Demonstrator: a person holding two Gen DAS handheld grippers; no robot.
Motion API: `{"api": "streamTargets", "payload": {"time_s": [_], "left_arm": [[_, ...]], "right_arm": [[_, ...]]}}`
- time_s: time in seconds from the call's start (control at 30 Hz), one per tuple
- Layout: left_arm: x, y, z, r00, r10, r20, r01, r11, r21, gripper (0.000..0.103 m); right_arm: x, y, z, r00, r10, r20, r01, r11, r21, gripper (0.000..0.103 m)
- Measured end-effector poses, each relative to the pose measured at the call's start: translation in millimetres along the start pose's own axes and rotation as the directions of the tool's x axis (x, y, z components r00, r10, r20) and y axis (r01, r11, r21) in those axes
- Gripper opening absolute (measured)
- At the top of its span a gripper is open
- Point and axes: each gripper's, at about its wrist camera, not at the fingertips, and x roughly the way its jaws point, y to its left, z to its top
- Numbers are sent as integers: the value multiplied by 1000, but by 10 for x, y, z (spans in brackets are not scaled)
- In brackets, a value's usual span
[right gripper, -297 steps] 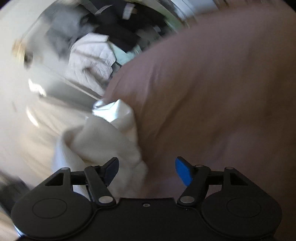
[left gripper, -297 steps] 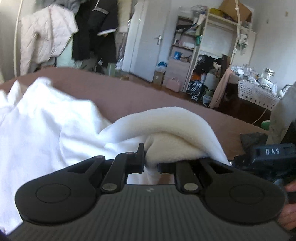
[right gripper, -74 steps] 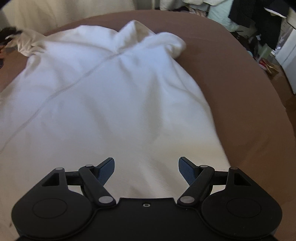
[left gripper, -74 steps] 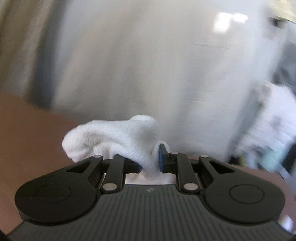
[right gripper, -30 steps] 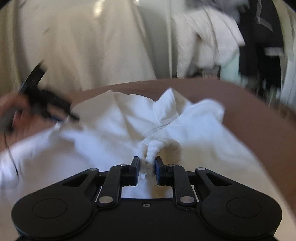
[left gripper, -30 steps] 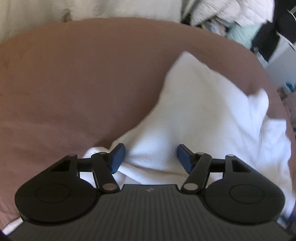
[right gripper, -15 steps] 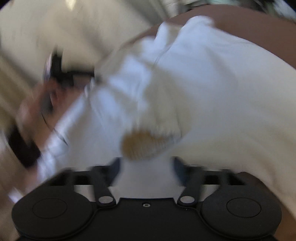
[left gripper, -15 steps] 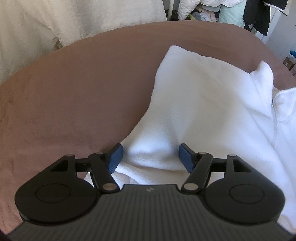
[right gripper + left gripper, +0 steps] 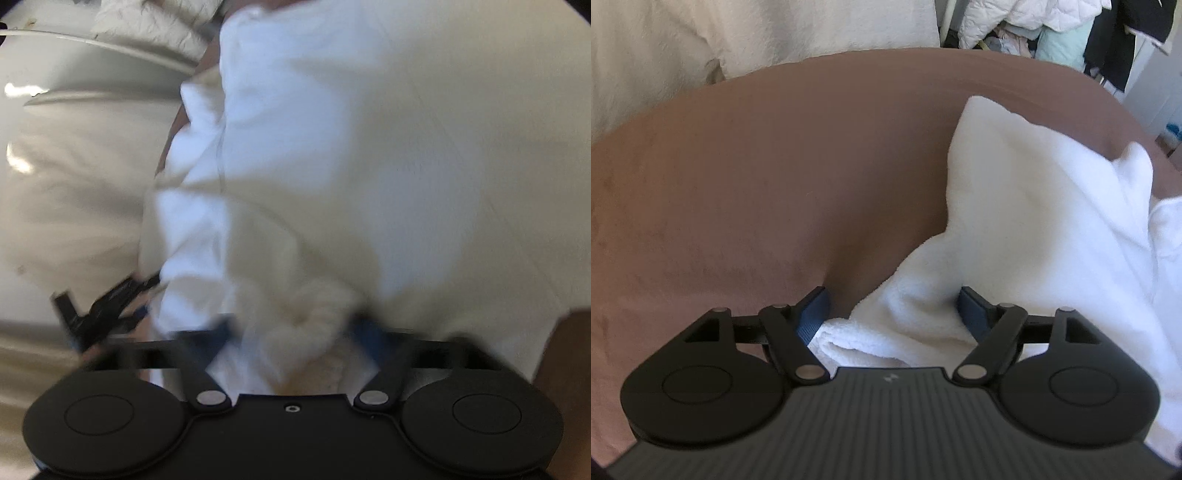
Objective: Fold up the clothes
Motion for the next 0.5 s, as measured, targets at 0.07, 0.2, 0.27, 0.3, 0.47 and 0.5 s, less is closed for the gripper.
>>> {"api": "streamTargets", "payload": {"time_s": [0.07, 0.2, 0.27, 0.3, 0.47, 0.5], "left_arm": [[-28, 3, 6, 1000, 3, 12, -3, 1000, 4, 77], [-7, -8, -23, 1000, 7, 23, -7, 1000, -14, 77], [15, -71, -37, 999, 31, 25, -31, 999, -9, 78], [22, -109, -41, 999, 46, 28, -46, 999, -3, 78], [-81, -205, -7, 996, 72, 46, -72, 997, -19, 77], [-131, -207, 1, 995, 79, 68, -78, 997, -16, 77]], "right_arm": [[-130, 366, 93, 991, -65, 120, 91, 969, -230, 36], [-455, 876, 217, 933, -93, 348, 272, 814, -513, 36], [-436, 795, 334, 941, -100, 323, 239, 872, -428, 36], [-339, 733, 353, 941, -141, 308, 265, 872, -412, 36], [133, 560, 144, 903, -318, 289, 425, 761, -490, 36], [104, 548, 138, 901, -315, 298, 426, 765, -483, 36]]}}
